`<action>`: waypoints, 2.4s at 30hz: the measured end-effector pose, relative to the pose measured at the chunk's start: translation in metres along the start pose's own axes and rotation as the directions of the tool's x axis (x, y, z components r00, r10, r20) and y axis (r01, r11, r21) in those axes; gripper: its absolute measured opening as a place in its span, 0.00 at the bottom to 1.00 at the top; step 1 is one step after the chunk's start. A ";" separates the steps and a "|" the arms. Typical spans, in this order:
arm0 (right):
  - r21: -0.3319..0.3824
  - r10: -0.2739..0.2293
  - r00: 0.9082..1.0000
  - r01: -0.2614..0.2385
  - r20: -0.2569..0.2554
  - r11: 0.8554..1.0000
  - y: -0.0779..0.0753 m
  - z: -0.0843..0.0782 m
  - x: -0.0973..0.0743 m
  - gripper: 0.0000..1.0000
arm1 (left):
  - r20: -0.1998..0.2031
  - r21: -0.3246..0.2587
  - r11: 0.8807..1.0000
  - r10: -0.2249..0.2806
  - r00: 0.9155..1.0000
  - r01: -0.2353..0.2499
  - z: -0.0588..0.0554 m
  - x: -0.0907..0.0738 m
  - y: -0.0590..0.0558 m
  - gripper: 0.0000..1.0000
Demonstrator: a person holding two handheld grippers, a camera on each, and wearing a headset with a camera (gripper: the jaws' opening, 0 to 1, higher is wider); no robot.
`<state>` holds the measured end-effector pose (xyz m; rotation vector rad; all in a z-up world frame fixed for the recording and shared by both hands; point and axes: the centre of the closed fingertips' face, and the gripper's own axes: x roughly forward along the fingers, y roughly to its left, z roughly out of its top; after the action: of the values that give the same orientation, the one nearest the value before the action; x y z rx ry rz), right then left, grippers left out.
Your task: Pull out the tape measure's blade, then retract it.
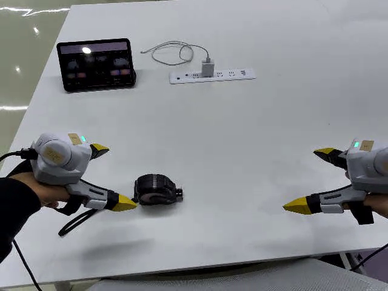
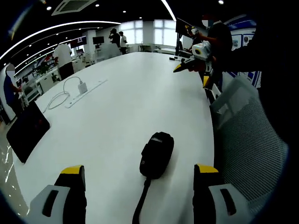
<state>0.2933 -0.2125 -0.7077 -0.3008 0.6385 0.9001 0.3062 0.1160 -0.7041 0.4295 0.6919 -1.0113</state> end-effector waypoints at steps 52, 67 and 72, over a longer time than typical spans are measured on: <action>-0.223 0.229 0.972 -0.212 0.049 0.951 0.057 0.065 0.081 0.98 | -0.232 0.323 0.918 -0.158 0.960 0.229 0.011 0.062 -0.030 0.77; -0.293 0.320 0.947 -0.298 0.030 0.909 0.085 0.071 0.117 0.82 | -0.294 0.303 0.921 -0.155 0.943 0.246 0.001 0.069 -0.034 0.36; -0.285 0.344 0.939 -0.325 0.020 0.902 0.092 0.074 0.124 0.78 | -0.305 0.304 0.912 -0.182 0.935 0.277 -0.001 0.069 -0.038 0.32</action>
<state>0.3045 -0.0423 -0.7268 -0.4161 0.5047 1.3324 0.2966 0.0556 -0.7539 0.8173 0.8277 -1.3221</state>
